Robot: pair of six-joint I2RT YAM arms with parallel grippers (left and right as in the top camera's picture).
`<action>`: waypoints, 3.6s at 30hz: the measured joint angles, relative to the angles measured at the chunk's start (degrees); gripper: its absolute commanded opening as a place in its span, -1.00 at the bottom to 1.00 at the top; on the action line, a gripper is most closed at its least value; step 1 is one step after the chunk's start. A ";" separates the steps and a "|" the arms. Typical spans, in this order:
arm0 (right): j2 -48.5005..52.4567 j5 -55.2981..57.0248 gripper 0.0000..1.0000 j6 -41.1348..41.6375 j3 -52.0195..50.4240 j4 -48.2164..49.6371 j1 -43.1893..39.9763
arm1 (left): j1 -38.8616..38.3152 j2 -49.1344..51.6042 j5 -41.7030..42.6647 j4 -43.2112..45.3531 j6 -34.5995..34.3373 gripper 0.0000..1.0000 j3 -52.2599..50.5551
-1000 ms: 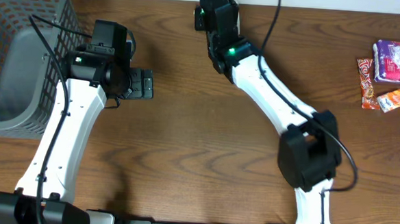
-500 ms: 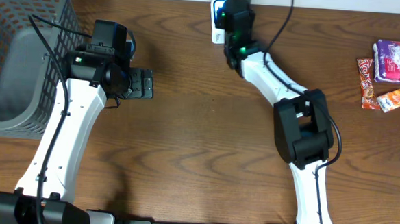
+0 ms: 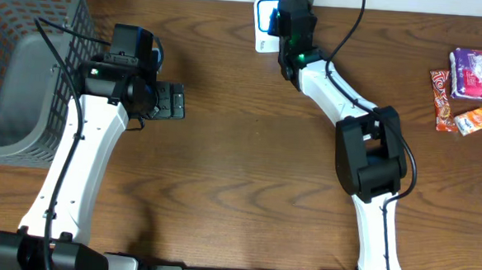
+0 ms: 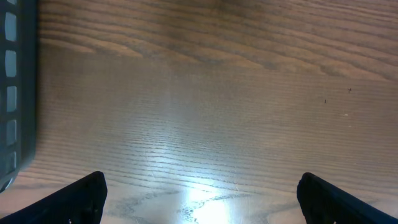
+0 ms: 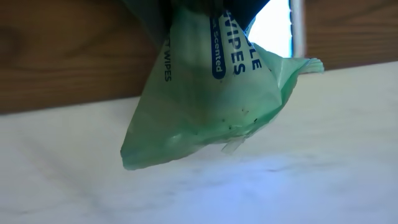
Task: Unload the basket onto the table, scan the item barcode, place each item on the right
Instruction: 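Raise the wipes pack up to the scanner with the right gripper, then carry the wipes pack to the far right beside the other items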
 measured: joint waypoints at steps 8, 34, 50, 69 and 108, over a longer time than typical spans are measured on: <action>-10.56 8.76 -0.98 1.70 -0.31 -16.46 -5.22 | -0.02 0.00 0.00 0.02 0.00 0.96 0.00; -19.10 9.86 -0.97 27.02 -1.92 -57.37 -43.98 | 0.00 0.00 0.00 0.00 0.00 0.96 0.00; -16.85 6.88 -0.98 28.06 -19.41 -48.13 -53.29 | 0.00 0.00 0.02 0.00 0.00 0.96 0.00; -16.85 -4.07 -0.98 31.21 -27.32 -35.56 -55.17 | 0.00 0.00 0.00 0.00 0.00 0.96 0.00; -26.86 -16.24 0.99 25.55 -23.67 -38.18 -55.10 | 0.00 0.00 0.00 0.00 0.00 0.96 -0.02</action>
